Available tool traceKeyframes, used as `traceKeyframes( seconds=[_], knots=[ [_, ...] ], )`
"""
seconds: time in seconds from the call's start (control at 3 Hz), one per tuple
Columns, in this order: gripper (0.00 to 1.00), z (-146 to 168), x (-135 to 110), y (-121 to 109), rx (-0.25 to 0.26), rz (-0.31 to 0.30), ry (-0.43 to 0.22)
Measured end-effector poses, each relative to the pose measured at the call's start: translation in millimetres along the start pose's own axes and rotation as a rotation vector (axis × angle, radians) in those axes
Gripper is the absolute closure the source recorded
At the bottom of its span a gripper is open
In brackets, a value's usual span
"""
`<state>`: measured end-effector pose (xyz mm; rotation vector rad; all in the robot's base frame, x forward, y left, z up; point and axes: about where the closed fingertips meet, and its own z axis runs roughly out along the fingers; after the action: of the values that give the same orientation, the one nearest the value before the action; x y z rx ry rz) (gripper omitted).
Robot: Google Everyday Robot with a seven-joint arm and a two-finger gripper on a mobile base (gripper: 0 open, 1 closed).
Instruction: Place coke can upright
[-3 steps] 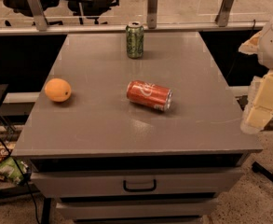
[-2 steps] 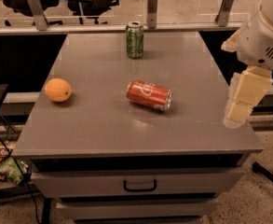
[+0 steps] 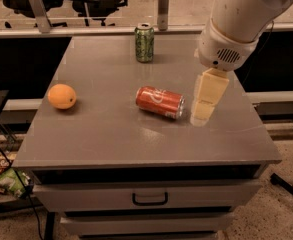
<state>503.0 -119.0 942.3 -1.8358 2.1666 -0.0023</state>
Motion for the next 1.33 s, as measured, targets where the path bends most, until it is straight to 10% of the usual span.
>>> traceKeyframes(
  seconds=[1.33],
  knots=[
    [0.0,116,-57,-21,-0.181,0.073,0.064]
  ],
)
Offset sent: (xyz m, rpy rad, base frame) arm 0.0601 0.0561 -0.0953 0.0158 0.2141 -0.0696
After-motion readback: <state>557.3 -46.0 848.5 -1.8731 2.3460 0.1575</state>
